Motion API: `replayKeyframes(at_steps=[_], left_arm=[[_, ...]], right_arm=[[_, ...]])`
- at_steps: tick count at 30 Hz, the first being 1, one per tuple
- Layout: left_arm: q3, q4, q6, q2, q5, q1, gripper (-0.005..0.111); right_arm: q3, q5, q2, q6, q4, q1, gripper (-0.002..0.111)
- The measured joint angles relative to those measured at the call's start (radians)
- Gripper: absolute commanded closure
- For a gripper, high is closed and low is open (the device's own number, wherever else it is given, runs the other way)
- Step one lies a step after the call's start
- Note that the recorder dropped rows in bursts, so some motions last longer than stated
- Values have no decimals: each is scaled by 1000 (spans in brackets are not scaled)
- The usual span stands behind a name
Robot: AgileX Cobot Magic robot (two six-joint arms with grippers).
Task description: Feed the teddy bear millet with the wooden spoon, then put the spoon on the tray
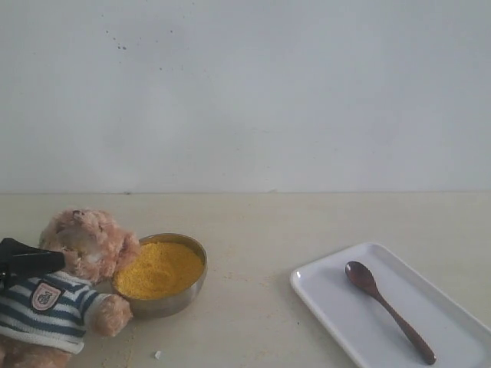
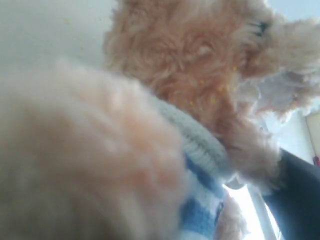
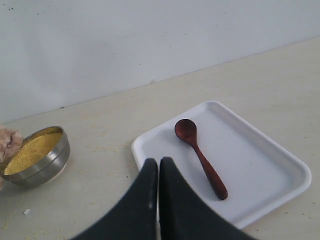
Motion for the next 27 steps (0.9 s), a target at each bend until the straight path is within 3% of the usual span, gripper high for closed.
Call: replayKeyframes(at_steps=[12,18,27], left_arm=[[-1,9,-116,0,214,131,4],[-1,12,-148,0,223,189,4],[-1,46,-378,0,226,206,4]], right_arm=[[0,0,0,0,0,0,108],[0,0,0,0,0,0,108],[0,0,0,0,0,0,108]])
